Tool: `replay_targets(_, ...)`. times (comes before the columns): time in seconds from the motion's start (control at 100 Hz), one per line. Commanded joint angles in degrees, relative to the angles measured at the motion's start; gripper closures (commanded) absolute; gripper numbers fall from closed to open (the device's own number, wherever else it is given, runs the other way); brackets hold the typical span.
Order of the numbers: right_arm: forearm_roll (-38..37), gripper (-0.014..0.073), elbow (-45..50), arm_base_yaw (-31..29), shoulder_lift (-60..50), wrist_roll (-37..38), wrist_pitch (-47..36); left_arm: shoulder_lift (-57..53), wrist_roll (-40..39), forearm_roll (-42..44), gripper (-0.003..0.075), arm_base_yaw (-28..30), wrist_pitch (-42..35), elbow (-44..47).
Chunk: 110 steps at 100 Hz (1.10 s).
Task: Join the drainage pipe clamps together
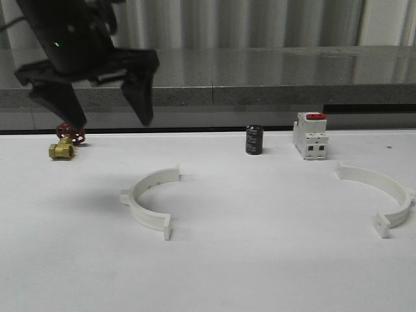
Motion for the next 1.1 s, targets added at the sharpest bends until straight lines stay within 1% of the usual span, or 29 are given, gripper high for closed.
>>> replay_targets(0.0,-0.1,0.0654,-0.9,-0.1,-0.7,-0.5,-4.2,-7.3,2.3,0.5,0.0062,2.7,-1.1,-0.5)
replay_targets(0.17,-0.1,0.0654,-0.9,-0.1,-0.7,-0.5,-4.2,-16.7,6.9,0.5,0.0062,10.6,-1.8,4.0)
replay_targets(0.28,-0.1,0.0654,-0.9,-0.1,-0.7,-0.5,-4.2,-23.7,8.8,0.6,0.0062,15.7,-4.8,8.9)
replay_targets(0.37,-0.1,0.0654,-0.9,-0.1,-0.7,-0.5,-4.2,-29.2,9.3,0.6,0.0062,18.6,-8.2,13.9)
replay_targets(0.56,-0.1,0.0654,-0.9,-0.1,-0.7,-0.5,-4.2,-42.4,9.3,0.6,0.0062,22.5,-14.9,26.1)
replay_targets(0.82,-0.1,0.0654,-0.9,-0.1,-0.7,-0.5,-4.3,-60.7,9.3,1.1,0.0072,23.7,-22.9,44.1)
replay_targets(0.89,-0.1,0.0654,-0.9,-0.1,-0.7,-0.5,-4.4,-65.5,9.3,1.1,0.0113,23.7,-23.9,47.8)
replay_targets(0.96,-0.1,0.0654,-0.9,-0.1,-0.7,-0.5,-4.4,-69.7,9.3,1.1,0.0181,23.7,-24.7,51.0)
replay_targets(1.03,-0.1,0.0654,-0.9,-0.1,-0.7,-0.5,-4.5,-73.1,9.3,1.1,0.0276,23.7,-25.6,53.4)
replay_targets(1.09,-0.1,0.0654,-0.9,-0.1,-0.7,-0.5,-5.2,-75.2,9.3,1.1,0.0381,23.7,-26.2,54.9)
